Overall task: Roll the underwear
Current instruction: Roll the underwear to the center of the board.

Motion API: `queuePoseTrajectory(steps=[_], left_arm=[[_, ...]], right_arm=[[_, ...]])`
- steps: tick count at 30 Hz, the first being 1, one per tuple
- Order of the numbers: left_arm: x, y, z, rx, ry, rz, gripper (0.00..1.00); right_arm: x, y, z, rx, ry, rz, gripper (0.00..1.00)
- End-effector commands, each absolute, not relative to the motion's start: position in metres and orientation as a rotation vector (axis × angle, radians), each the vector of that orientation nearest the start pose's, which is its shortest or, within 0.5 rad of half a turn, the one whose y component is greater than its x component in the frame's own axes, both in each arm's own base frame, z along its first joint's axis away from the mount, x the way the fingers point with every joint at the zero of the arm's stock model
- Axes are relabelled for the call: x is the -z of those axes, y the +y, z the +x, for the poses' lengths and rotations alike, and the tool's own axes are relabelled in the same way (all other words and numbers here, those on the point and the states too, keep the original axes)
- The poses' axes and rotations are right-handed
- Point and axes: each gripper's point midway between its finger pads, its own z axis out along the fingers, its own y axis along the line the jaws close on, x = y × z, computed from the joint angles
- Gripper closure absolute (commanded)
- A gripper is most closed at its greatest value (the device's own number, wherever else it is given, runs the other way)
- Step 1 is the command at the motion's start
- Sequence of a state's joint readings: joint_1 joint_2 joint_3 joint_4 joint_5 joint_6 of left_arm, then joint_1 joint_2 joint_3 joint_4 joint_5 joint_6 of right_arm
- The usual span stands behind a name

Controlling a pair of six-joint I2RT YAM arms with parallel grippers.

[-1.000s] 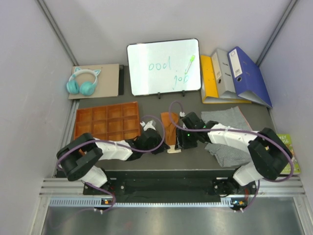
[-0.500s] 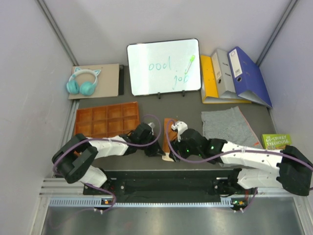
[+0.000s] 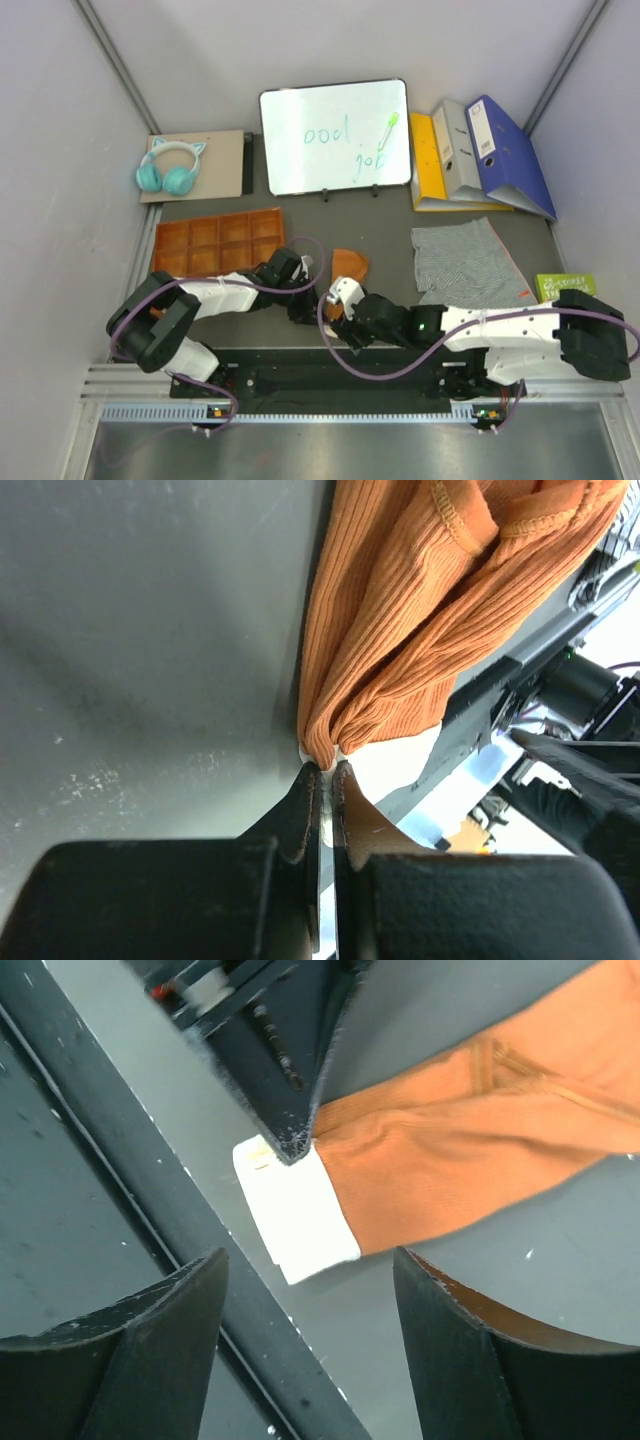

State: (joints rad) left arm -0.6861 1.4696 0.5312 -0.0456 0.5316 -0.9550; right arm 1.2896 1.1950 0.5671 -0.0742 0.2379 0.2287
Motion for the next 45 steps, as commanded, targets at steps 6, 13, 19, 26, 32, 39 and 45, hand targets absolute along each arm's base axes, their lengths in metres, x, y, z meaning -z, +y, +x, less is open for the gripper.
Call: queuePoseTrajectory(steps=[6, 13, 19, 26, 32, 39, 45], left_arm=[[-0.025, -0.256, 0.126, 1.207, 3.044, -0.210, 1.00], [-0.025, -0.252, 0.122, 1.247, 3.084, -0.263, 1.00], [-0.024, -0.249, 0.119, 1.252, 3.101, -0.275, 1.00], [-0.021, -0.246, 0.114, 1.253, 3.129, -0.288, 1.00], [-0.021, -0.246, 0.112, 1.264, 3.135, -0.306, 1.00], [-0.022, -0.246, 0.111, 1.284, 3.118, -0.309, 1.00], [-0.028, -0.242, 0.119, 1.313, 3.047, -0.336, 0.76]], right_arm=[[-0.089, 0.337, 0.110, -0.364, 1.815, -1.185, 0.35], [-0.079, 0.345, 0.099, -0.258, 1.758, -1.251, 0.37], [-0.065, 0.347, 0.099, -0.208, 1.765, -1.264, 0.39], [-0.052, 0.345, 0.106, -0.133, 1.778, -1.245, 0.46], [-0.046, 0.344, 0.114, -0.073, 1.769, -1.211, 0.58], [-0.034, 0.347, 0.108, -0.082, 1.792, -1.258, 0.84], [-0.039, 0.354, 0.097, -0.192, 1.825, -1.343, 0.93]])
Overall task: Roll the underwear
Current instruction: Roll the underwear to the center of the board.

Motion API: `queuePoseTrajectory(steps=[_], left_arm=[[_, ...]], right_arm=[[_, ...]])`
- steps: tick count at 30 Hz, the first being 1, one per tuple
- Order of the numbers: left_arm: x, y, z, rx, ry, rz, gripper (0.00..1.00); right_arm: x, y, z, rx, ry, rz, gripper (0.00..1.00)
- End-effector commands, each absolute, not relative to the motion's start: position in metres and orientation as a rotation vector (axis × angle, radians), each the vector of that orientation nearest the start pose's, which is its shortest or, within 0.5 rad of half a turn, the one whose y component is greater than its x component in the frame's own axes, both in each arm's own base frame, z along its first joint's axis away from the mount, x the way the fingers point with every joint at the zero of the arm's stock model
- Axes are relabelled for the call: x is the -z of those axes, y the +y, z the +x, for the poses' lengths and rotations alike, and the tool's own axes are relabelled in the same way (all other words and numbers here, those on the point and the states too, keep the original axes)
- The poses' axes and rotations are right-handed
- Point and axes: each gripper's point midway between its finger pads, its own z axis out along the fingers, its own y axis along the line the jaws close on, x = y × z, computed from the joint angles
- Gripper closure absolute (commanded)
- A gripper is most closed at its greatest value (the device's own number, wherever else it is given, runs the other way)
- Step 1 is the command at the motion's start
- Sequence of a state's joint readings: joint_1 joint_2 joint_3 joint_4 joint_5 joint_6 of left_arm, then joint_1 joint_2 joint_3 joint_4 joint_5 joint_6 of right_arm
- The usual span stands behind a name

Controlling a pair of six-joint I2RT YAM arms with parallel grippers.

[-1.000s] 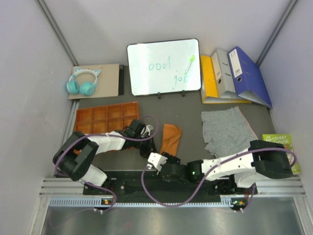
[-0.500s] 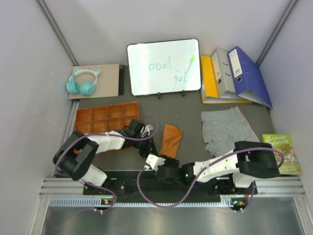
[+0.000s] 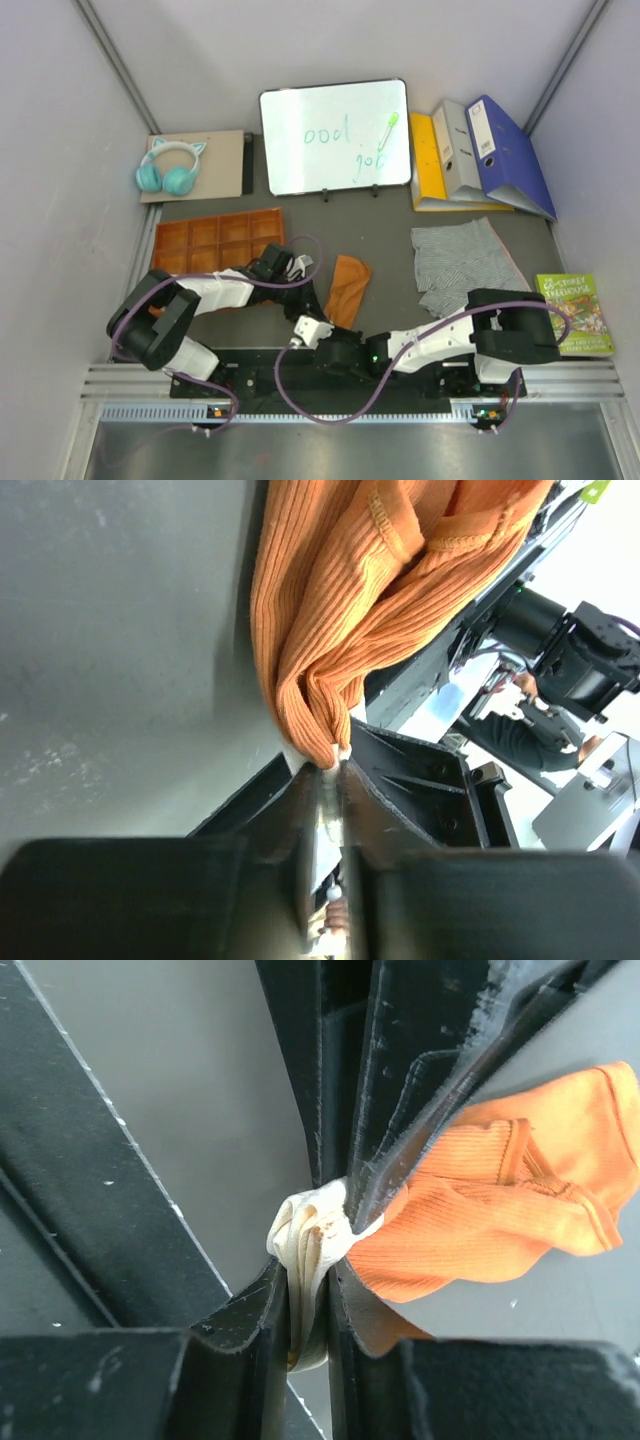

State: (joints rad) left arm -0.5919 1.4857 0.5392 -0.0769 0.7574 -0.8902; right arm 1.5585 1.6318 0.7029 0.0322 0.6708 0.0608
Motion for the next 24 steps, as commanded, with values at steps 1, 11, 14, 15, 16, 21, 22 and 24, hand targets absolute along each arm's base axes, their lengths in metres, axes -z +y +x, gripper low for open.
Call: queuePoseTrajectory(steps=[1, 11, 14, 15, 16, 21, 22, 24], left_arm=[[-0.029, -0.240, 0.124, 1.311, 3.024, -0.349, 0.72], [-0.045, -0.240, 0.152, 1.351, 2.764, -0.386, 0.41], [-0.054, -0.240, 0.163, 1.321, 2.690, -0.327, 0.38], [-0.058, -0.240, 0.166, 1.313, 2.674, -0.313, 0.38], [-0.061, -0.238, 0.169, 1.296, 2.654, -0.300, 0.37], [-0.061, -0.225, 0.177, 1.168, 2.604, -0.285, 0.36], [-0.066, -0.223, 0.178, 1.160, 2.579, -0.274, 0.36], [-0.065, -0.220, 0.178, 1.139, 2.557, -0.271, 0.35]], right_arm=[[-0.040, 0.354, 0.100, -0.211, 1.840, -1.342, 0.93], [-0.059, 0.357, 0.089, -0.534, 1.990, -1.388, 0.93], [-0.063, 0.360, 0.087, -0.603, 2.027, -1.397, 0.93], [-0.062, 0.359, 0.092, -0.613, 2.046, -1.384, 0.93], [-0.063, 0.358, 0.092, -0.631, 2.060, -1.379, 0.93], [-0.064, 0.358, 0.095, -0.745, 2.121, -1.388, 0.92], [-0.063, 0.357, 0.102, -0.753, 2.137, -1.374, 0.92], [-0.064, 0.359, 0.101, -0.816, 2.150, -1.382, 0.92]])
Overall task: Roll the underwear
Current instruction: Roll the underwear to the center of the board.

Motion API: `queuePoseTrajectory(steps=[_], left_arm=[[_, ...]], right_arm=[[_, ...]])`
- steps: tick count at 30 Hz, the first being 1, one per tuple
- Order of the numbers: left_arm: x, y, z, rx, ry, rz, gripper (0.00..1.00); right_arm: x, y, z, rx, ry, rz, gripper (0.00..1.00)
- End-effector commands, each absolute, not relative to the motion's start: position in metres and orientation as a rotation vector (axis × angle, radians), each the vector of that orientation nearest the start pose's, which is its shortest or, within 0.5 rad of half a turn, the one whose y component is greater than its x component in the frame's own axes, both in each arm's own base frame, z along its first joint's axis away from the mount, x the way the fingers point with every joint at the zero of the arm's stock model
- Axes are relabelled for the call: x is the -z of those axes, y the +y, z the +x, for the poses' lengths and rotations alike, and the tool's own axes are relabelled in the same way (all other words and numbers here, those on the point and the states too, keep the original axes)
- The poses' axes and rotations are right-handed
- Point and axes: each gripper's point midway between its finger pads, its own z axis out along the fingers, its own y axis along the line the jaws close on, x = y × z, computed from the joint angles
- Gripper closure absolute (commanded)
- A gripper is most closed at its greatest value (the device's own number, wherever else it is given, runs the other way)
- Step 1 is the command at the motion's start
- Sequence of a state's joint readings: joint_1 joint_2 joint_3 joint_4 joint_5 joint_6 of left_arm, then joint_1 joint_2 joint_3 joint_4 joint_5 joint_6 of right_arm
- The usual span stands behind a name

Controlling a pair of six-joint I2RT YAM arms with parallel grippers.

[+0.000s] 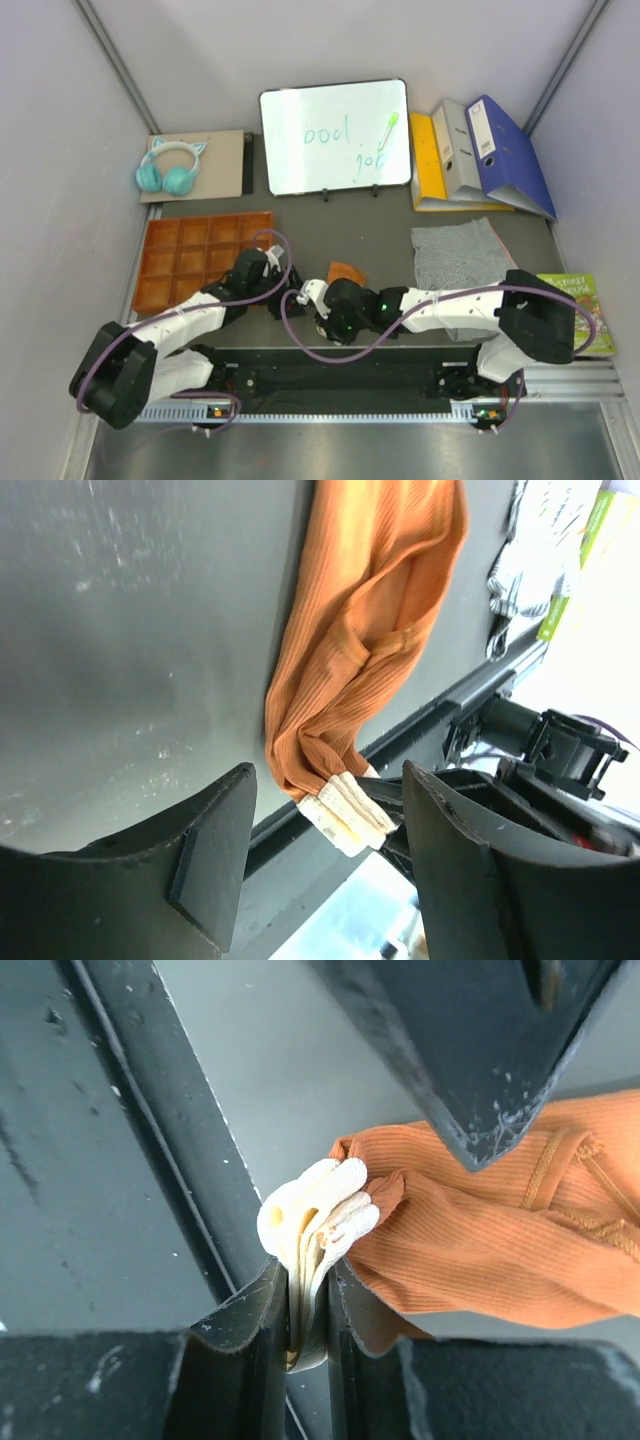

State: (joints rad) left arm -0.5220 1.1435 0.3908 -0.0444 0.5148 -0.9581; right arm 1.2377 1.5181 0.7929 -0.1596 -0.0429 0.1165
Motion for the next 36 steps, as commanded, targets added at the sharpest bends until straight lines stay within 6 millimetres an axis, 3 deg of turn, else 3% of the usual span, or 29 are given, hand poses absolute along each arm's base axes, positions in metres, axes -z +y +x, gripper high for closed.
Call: queuePoseTrajectory(steps=[1, 7, 19, 36], left_arm=[[-0.070, -0.219, 0.179, 1.146, 2.533, -0.265, 0.35], [-0.074, -0.215, 0.173, 1.174, 2.446, -0.225, 0.37], [-0.074, -0.216, 0.160, 1.280, 2.280, -0.119, 0.43], [-0.062, -0.228, 0.150, 1.248, 2.259, 0.108, 0.42]], right_arm=[[-0.064, 0.358, 0.106, -0.824, 2.161, -1.370, 0.92], [-0.060, 0.361, 0.105, -0.986, 2.206, -1.398, 0.92], [-0.038, 0.357, 0.121, -1.089, 2.333, -1.376, 0.92], [-0.024, 0.347, 0.133, -1.244, 2.447, -1.329, 0.91]])
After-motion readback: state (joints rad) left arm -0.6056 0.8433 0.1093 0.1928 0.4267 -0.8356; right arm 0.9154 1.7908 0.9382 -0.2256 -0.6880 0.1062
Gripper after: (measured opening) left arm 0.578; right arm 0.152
